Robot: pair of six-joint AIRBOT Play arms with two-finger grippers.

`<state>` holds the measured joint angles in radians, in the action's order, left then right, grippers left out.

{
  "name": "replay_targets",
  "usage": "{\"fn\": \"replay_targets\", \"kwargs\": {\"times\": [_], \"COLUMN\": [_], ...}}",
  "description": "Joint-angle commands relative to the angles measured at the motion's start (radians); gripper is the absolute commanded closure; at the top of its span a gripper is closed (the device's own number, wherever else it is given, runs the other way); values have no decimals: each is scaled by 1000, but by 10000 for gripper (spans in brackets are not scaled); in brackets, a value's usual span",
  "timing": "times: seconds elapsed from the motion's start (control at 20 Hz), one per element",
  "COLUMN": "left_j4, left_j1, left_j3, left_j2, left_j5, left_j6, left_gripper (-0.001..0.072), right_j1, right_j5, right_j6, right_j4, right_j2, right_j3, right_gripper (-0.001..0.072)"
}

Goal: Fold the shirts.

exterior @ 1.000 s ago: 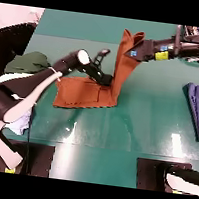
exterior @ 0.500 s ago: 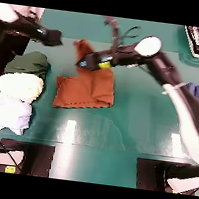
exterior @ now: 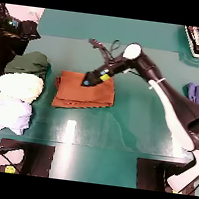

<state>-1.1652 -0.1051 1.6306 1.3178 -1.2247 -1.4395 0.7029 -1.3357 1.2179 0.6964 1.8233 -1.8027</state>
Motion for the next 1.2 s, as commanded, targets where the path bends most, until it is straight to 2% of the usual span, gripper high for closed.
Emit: {"fn": "replay_targets", "kwargs": {"times": [0.0, 0.1, 0.2, 0.4, 0.65, 0.8, 0.9, 1.15], "left_j4": [2, 9, 31, 32, 31, 31, 32, 53], "left_j1": [-4, -1, 2, 59, 140, 186, 213, 257], "left_j3": [1, 0, -2, -2, -2, -2, -2, -2], "left_j2": [-4, -4, -1, 1, 1, 1, 1, 1], "left_j5": [-22, -21, -19, 9, 53, 57, 58, 52], "left_j6": [0, 0, 0, 0, 0, 0, 0, -2], "left_gripper": [684, 684, 684, 684, 684, 684, 684, 684], "right_j1": [-140, -231, -307, -324, -203, -145, -127, -214], "right_j5": [2, 85, 168, 234, 278, 277, 270, 274], "right_j6": [47, 106, 144, 137, 113, 113, 113, 113], "right_j4": [145, 163, 122, -8, -77, -75, -72, -28], "right_j2": [-123, -193, -225, -154, 3, 88, 110, 27], "right_j3": [224, 378, 510, 584, 446, 332, 285, 271], "right_gripper": [284, 272, 71, 76, 90, 329, 680, 698]}}
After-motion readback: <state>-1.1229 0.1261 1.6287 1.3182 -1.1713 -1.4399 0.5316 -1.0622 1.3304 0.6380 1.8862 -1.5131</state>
